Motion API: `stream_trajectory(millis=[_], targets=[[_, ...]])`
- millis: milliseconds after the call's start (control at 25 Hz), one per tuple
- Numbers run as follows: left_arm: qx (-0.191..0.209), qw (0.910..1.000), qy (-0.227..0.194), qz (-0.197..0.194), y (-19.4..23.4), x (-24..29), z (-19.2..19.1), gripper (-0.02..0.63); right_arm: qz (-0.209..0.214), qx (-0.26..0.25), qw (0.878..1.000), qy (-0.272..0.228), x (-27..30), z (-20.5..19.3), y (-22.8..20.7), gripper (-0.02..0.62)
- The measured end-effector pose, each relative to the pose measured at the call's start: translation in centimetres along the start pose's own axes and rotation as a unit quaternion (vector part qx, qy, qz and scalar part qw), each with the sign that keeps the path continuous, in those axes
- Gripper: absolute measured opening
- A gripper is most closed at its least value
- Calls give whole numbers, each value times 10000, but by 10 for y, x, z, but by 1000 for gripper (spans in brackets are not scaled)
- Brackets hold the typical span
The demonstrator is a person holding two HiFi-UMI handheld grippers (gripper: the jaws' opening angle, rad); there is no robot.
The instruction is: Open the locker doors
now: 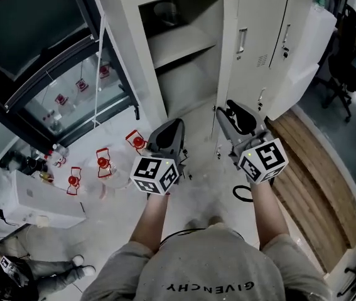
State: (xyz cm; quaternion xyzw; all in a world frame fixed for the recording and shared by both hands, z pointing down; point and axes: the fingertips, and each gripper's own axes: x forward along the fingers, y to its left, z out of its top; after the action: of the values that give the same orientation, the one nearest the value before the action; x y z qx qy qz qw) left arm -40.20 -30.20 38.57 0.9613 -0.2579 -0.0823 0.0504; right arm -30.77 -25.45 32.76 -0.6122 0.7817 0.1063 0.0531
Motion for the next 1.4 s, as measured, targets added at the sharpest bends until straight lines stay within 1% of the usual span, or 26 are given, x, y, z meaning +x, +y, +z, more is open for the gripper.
stream_trajectory(millis=[160,280,360,440,680,800,960,1120,1280,1400], targets=[[-35,9999,15,-159,-9,3,-7,-2,-233,109,9996,-129,-17,1,-9,132],[11,9996,95,-275,-21,12,-12,-2,-374,84,9991,-183,-30,5,-22,132],[37,9995,85,-314,-31,20,-13,-2,-381,93,9991,-190,-39,6,-32,130],[80,9995,37,-306,-42,27,-12,-2,-295,122,9993,-180,-48,5,-41,129],[85,9998,-3,-191,-80,56,-16,-2,-30,32,10000,-86,-73,10,-75,109],[63,9999,5,-80,-95,70,-21,-2,-6,93,9999,-67,-85,10,-98,77],[37,9999,-10,112,-116,86,-27,-2,108,244,9996,-39,-95,8,-130,72],[93,9997,35,241,-139,99,-36,-2,216,315,9993,-19,-103,5,-158,72],[180,9991,25,391,-162,112,-41,-2,366,397,9985,17,-106,2,-179,72],[164,9984,-44,532,-180,121,-44,-2,449,406,9981,77,-109,1,-195,72]])
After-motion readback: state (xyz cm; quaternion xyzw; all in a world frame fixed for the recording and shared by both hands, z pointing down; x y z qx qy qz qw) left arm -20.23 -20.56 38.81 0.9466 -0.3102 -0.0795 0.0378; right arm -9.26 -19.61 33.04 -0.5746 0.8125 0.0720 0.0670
